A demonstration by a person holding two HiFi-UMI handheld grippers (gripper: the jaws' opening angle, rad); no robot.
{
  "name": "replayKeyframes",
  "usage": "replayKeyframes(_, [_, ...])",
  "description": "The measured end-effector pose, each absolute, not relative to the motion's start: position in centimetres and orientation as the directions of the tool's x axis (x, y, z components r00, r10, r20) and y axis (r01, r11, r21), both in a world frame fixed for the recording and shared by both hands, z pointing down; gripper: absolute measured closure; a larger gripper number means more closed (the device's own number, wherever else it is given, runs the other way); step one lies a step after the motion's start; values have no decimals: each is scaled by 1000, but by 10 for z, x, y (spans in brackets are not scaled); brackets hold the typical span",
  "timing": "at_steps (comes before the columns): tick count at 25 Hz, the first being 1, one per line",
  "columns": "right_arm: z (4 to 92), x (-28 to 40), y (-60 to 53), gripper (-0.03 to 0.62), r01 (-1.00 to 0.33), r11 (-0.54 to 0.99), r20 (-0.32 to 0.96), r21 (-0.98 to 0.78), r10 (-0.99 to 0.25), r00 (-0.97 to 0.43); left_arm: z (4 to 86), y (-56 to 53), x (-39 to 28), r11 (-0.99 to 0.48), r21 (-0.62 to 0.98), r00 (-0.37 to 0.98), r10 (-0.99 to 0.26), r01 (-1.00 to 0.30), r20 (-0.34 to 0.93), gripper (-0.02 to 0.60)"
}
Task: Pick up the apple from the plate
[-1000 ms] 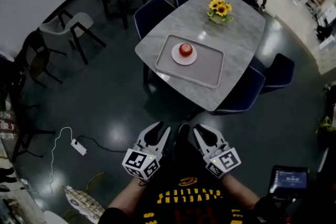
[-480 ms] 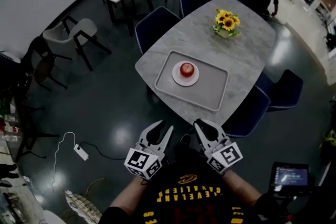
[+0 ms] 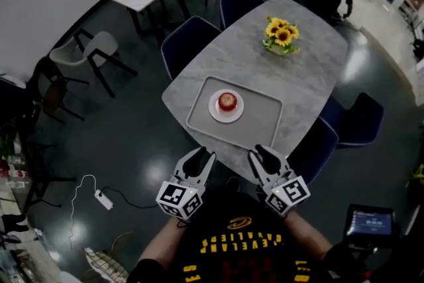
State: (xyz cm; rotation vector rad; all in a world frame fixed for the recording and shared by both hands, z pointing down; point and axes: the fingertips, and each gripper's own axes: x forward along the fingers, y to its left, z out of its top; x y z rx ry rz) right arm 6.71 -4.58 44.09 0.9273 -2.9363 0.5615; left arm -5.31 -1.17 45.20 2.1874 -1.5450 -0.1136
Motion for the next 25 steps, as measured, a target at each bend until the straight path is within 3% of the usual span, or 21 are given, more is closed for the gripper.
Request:
replayKeyframes(9, [449, 72, -86, 508, -637, 676, 150, -369, -633, -759, 509, -69, -94, -183, 512, 381, -870, -839, 313, 416])
replayKeyframes(17, [449, 65, -123, 508, -695, 593, 169, -407, -698, -695, 591, -123, -108, -120, 654, 517, -724, -747, 457, 417])
replayKeyframes(25, [455, 60, -136, 508, -727, 532, 182, -433, -739, -649, 652, -160, -112, 43, 730, 567, -600, -682, 565, 417])
